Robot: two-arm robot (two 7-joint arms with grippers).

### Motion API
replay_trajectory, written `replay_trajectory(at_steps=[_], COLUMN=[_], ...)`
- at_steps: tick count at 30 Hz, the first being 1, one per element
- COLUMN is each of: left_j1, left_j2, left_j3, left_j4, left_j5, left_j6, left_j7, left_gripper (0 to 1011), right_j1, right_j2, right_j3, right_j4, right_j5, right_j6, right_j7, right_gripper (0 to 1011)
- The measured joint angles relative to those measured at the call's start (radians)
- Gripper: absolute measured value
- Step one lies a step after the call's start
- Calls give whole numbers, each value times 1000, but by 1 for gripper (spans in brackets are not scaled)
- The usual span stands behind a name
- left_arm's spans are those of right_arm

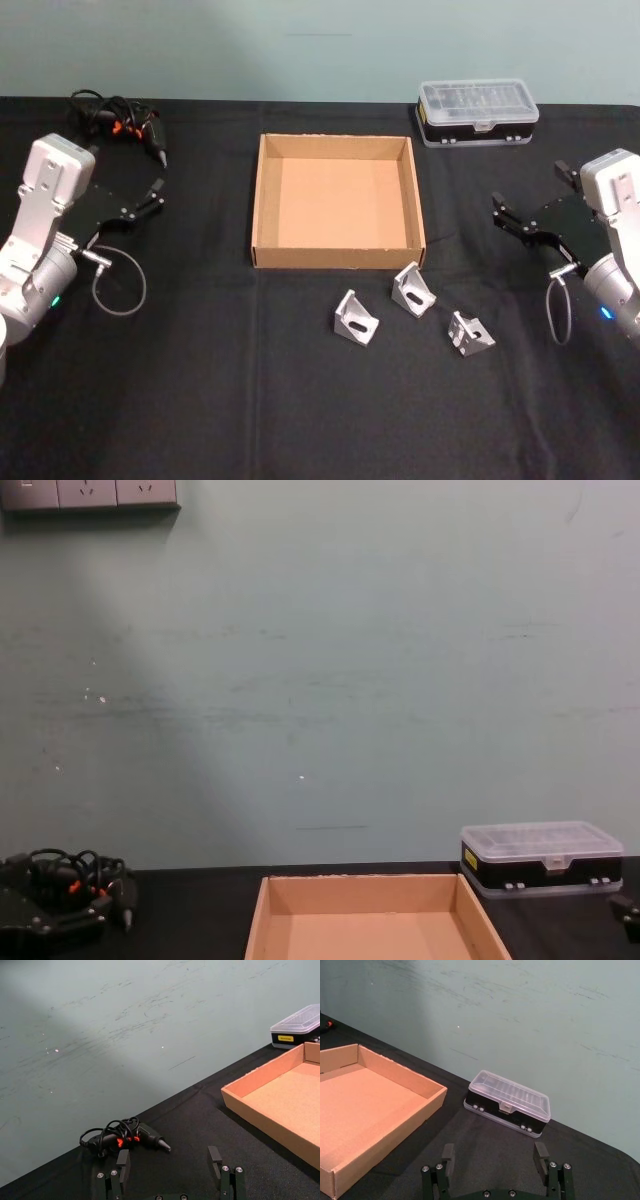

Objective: Use one hand to pick up the angle iron from the table and place it into the box.

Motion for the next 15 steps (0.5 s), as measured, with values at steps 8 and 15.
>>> replay_trajectory(at_steps=[8,15], left_j1=[0,0], left_j2=[0,0], left_j3=[0,0], left_j4=[0,0], left_j5=[0,0], left_j6=[0,0], left_j7=[0,0], left_gripper=[1011,1011], right_j1=[0,0], right_j2=[0,0], right_j3=[0,0], right_j4=[0,0], right_j5=[0,0], right_j6=[0,0], right_j7=[0,0], right_gripper=[1000,1000])
